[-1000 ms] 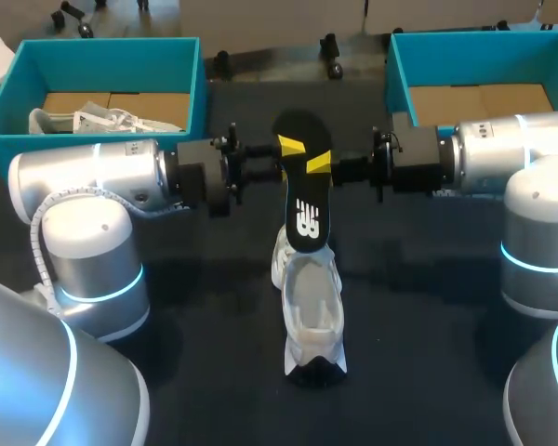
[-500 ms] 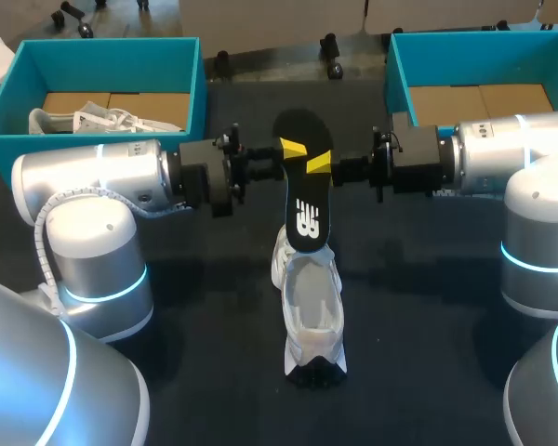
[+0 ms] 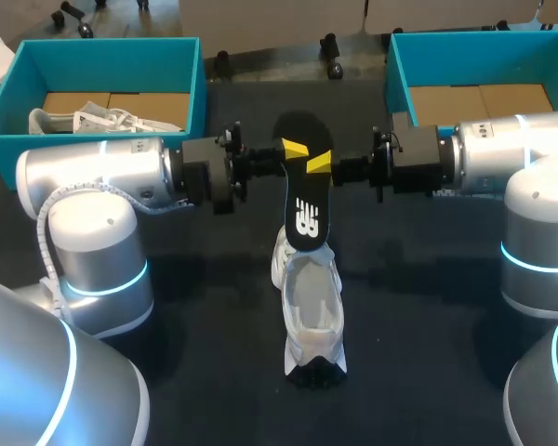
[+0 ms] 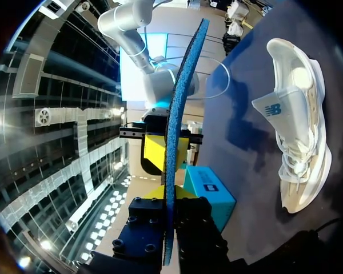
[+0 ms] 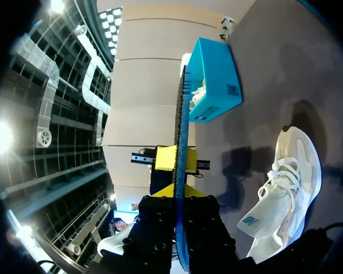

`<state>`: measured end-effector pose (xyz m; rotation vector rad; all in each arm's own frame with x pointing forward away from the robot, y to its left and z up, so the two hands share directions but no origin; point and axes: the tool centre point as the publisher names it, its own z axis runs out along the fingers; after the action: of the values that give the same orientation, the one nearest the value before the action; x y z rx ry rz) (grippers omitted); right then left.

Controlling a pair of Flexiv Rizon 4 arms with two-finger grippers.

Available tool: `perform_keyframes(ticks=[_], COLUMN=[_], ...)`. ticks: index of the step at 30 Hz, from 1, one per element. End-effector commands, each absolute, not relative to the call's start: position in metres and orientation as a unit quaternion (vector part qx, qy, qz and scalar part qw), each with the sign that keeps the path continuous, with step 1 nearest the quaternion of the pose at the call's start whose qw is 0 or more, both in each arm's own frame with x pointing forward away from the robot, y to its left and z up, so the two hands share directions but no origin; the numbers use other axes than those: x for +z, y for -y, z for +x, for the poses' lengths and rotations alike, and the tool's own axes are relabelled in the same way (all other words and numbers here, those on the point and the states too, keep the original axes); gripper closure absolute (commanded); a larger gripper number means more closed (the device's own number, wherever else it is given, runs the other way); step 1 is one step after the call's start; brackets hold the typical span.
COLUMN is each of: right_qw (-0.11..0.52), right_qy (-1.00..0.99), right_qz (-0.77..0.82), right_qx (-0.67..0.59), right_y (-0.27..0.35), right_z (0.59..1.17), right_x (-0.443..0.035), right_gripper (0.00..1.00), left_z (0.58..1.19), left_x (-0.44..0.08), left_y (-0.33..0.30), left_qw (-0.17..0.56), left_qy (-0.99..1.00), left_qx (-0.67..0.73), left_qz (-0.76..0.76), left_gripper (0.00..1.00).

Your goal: Take the shoe out of the shoebox, open the shoe tongue, remove and reinsert the insole, then place the shoe into the shoebox

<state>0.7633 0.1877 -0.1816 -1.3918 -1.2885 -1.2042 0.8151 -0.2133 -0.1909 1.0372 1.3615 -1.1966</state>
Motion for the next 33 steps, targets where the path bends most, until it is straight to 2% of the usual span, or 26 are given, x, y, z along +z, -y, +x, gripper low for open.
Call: perform_keyframes(ticks=[1, 6, 7, 9, 10, 26, 29, 33], right_qw=[0.432, 0.426, 0.422, 0.422, 0.398, 0.304, 0.301, 0.301], right_qy=[0.517, 0.524, 0.525, 0.525, 0.538, 0.632, 0.638, 0.638], right_qz=[-0.559, -0.562, -0.566, -0.566, -0.573, -0.554, -0.546, -0.546], right_qx=[-0.484, -0.477, -0.475, -0.475, -0.473, -0.448, -0.452, -0.452], right_y=[-0.19, -0.19, -0.189, -0.189, -0.181, -0.12, -0.118, -0.118], right_z=[0.763, 0.762, 0.761, 0.761, 0.755, 0.73, 0.729, 0.729], right_x=[-0.182, -0.18, -0.179, -0.179, -0.174, -0.171, -0.171, -0.171], right_gripper=[1.0, 1.0, 0.87, 0.87, 0.0, 0.0, 0.0, 0.0], left_z=[0.818, 0.813, 0.813, 0.813, 0.808, 0.775, 0.766, 0.762], left_x=[-0.192, -0.191, -0.191, -0.191, -0.189, -0.192, -0.192, -0.19], left_y=[0.215, 0.212, 0.211, 0.211, 0.205, 0.155, 0.15, 0.141], left_qw=[0.5, 0.501, 0.501, 0.501, 0.501, 0.46, 0.424, 0.425], left_qy=[-0.561, -0.558, -0.558, -0.558, -0.559, -0.593, -0.617, -0.617], left_qx=[-0.498, -0.499, -0.499, -0.499, -0.496, -0.48, -0.48, -0.448], left_qz=[0.433, 0.434, 0.435, 0.435, 0.437, 0.454, 0.458, 0.488], left_gripper=[1.0, 1.0, 1.0, 1.0, 1.0, 1.0, 1.0, 1.0])
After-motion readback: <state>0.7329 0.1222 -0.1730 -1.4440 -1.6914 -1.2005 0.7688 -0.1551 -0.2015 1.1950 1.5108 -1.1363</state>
